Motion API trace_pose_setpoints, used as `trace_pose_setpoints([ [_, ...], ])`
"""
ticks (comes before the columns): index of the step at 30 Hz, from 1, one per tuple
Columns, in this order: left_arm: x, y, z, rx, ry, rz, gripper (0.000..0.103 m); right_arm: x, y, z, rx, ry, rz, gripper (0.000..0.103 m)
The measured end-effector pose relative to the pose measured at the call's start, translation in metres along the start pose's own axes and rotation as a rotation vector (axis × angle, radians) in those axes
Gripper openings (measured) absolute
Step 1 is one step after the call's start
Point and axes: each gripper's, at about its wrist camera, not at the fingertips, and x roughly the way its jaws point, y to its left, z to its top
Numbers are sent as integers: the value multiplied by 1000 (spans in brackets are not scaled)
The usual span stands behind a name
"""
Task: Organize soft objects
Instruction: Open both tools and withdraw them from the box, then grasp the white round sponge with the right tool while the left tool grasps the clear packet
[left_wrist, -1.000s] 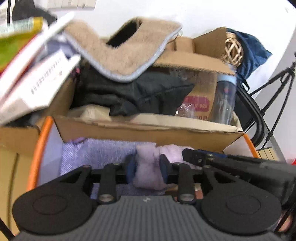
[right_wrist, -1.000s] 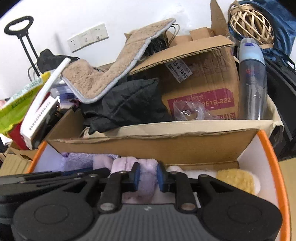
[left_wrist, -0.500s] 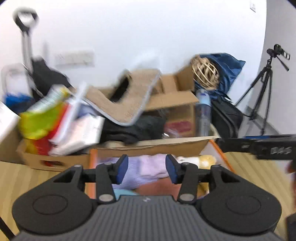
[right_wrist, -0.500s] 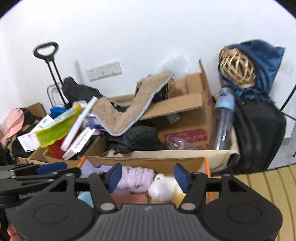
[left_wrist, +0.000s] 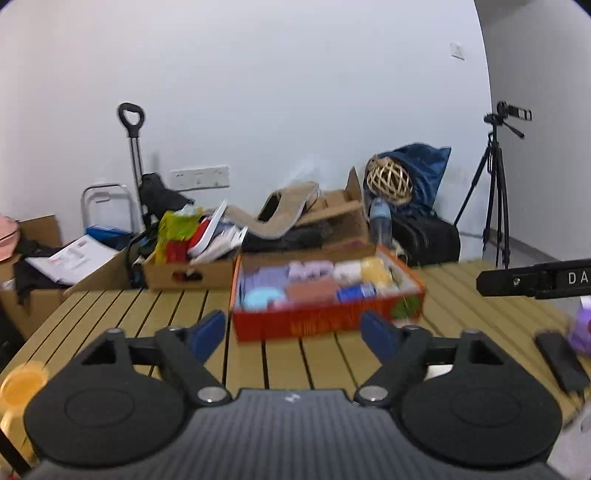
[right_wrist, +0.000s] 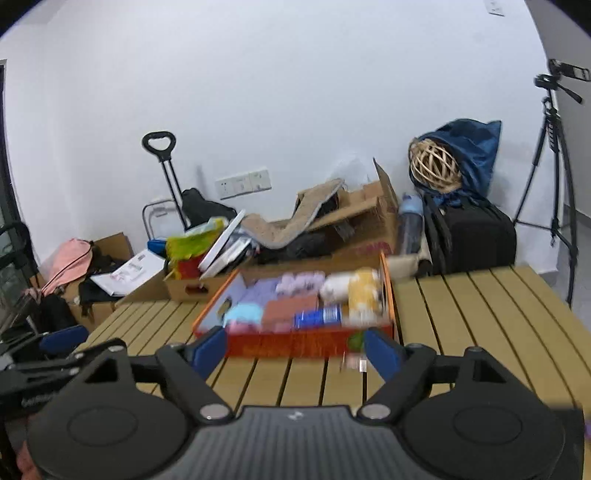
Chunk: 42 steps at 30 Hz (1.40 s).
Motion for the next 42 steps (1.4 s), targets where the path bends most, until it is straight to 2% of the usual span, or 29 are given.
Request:
trace_pose_setpoints([
  [2,-29,-11,-24,22,-3,18,99,-18,6,-26,-27,32,-5,88],
  [4,-53,-20,-45,49,0,18,100,-37,13,-54,-44,58,-14,88],
  [9,-81,-24,-69,0,52,-8,102,-71,19,-94,-28,93,-25,89],
  [16,-90,-24,-69,-2,34,17,102,-90,20,-100,-51,73,-62,89],
  [22,-76,-20,-69,-15,68,18,102,-81,19,-100,-59,80,-75,89],
  [26,-59,-12,-70,-40,107,48,102,-64,12,-98,-67,104,-85,89],
  [32,-20,-4,-60,-60,139,40,102,-24,-6,-76,-95,133,-146,89],
  [37,30,-10,-49,-78,158,31,102,41,-22,-61,-106,191,-154,89],
  [42,83,-17,-38,-114,193,-9,102,116,-42,-55,-84,293,-177,88],
])
